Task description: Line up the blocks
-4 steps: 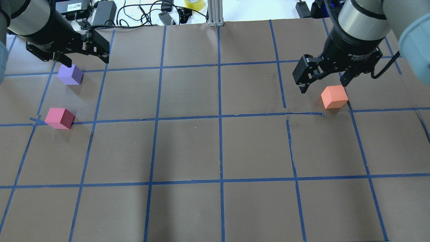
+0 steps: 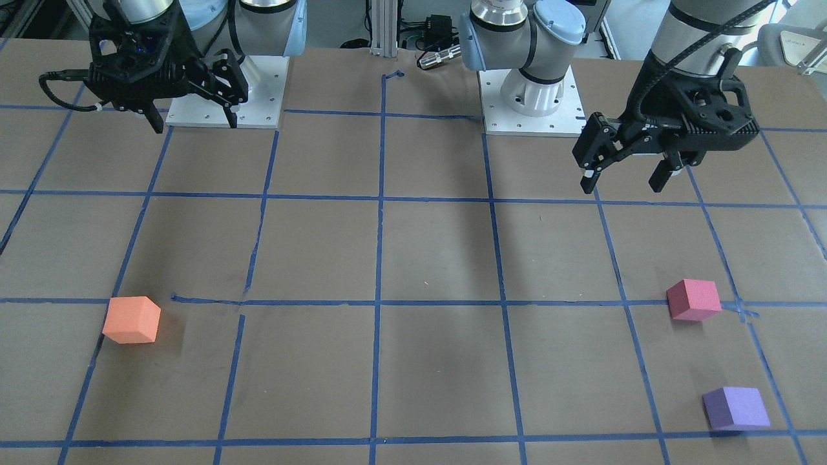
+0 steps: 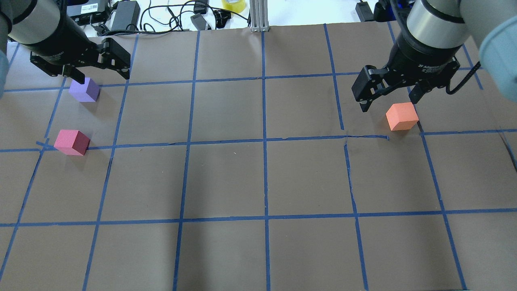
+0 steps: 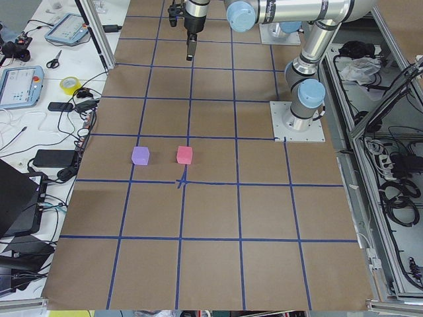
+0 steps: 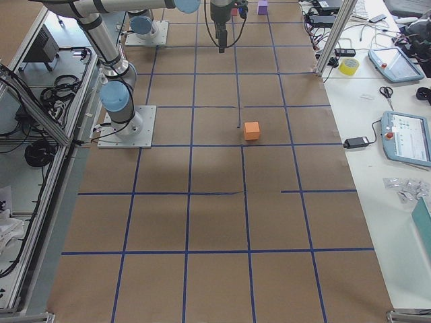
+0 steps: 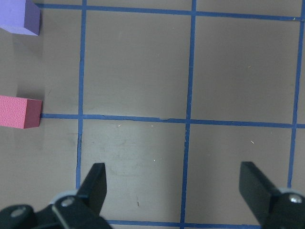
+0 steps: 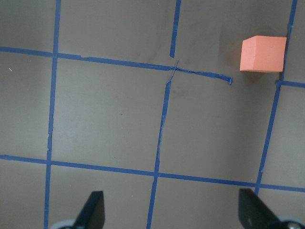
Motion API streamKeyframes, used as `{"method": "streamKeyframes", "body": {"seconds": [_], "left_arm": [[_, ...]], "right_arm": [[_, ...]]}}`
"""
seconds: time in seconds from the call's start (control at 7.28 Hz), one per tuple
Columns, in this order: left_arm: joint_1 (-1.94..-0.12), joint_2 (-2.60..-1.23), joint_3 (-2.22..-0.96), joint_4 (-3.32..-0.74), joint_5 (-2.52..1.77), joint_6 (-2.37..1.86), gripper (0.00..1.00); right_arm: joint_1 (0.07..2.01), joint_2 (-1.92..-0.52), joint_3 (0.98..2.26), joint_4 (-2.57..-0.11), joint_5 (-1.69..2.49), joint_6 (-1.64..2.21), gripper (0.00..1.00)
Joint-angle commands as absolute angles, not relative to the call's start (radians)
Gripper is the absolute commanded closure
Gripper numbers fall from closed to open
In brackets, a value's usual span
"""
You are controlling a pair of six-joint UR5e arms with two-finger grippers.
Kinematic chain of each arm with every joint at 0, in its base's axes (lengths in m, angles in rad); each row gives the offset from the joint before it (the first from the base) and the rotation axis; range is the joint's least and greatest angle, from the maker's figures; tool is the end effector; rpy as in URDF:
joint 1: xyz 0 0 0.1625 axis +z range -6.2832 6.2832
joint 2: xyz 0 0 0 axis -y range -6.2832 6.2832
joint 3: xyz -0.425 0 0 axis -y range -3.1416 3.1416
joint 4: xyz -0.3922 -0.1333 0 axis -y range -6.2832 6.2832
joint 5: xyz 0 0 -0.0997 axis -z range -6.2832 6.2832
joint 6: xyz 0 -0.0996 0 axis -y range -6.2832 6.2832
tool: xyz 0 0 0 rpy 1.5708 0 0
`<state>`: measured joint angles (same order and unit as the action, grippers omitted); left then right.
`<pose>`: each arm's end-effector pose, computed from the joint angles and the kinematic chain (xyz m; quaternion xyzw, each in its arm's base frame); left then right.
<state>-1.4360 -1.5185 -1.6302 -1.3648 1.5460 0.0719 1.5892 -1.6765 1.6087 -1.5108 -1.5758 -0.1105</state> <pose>-0.0690 -0.5012 0.5062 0.0301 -0.9945 0.1000 0.0020 0.1410 -0.4444 0.5129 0.0644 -0.9979 0.0038 0.0027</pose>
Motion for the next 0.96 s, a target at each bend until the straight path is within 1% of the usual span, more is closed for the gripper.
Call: {"method": "streamKeyframes", "body": {"seconds": [0.0,0.14,0.27,0.41,0.82], "left_arm": [[-1.433,-1.520,-1.629,-1.362,1.534,0.065,0.00],[-1.428,-1.499,-1.637,-1.362,1.534,0.072,0.00],[-1.422,-1.493,-1.619,-1.353,1.548,0.069,0.00],[-1.425,-1.488,-1.634,-1.348,1.583,0.074,0.00],[-1.443,-1.496,-1.632,-1.365,1.586,0.010,0.00]], "right_arm": [[1.589,-1.677,1.609,-1.490,-1.586,-0.110,0.00],[1.589,-1.677,1.609,-1.476,-1.589,-0.110,0.00],[1.589,-1.675,1.609,-1.479,-1.583,-0.110,0.00],[1.588,-1.675,1.609,-1.477,-1.589,-0.110,0.00],[1.589,-1.672,1.609,-1.488,-1.591,-0.113,0.00]]}}
